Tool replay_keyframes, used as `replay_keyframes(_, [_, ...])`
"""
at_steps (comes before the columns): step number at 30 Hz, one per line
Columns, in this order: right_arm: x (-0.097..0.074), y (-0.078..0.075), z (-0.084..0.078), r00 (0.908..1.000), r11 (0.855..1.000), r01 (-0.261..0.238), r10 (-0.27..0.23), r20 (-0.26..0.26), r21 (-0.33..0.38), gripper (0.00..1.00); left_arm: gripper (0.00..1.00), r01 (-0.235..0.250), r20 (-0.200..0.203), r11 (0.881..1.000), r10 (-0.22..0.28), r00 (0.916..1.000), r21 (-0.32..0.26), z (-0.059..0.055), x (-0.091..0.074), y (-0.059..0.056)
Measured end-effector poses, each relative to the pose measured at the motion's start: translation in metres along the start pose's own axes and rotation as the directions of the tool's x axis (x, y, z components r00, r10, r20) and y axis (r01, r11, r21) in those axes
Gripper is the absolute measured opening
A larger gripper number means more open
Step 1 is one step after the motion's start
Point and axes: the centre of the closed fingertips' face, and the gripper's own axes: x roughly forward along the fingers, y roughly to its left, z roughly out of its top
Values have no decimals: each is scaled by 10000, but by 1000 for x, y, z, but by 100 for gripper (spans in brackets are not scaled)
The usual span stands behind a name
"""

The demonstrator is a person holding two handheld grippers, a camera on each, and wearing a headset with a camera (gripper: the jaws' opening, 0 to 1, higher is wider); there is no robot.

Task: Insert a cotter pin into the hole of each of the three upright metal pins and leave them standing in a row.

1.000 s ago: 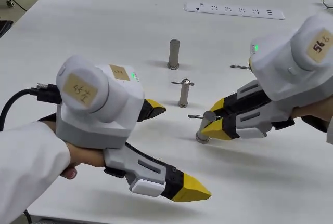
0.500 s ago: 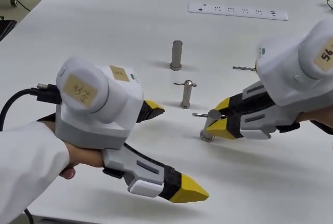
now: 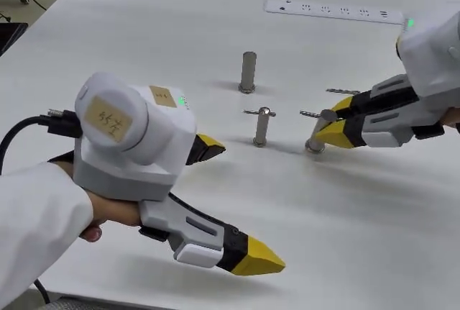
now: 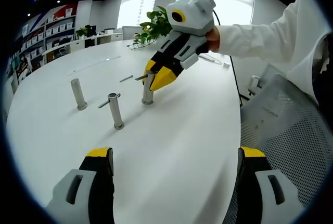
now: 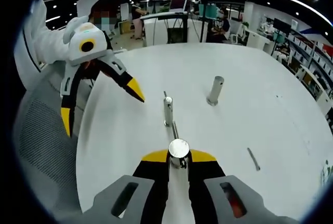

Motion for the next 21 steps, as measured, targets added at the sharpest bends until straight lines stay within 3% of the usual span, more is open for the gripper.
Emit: replay_keyframes(21, [4, -7, -11, 10000, 9999, 27, -26, -62, 158, 8, 99, -2, -178, 10000, 2, 9998, -27, -4, 0, 0])
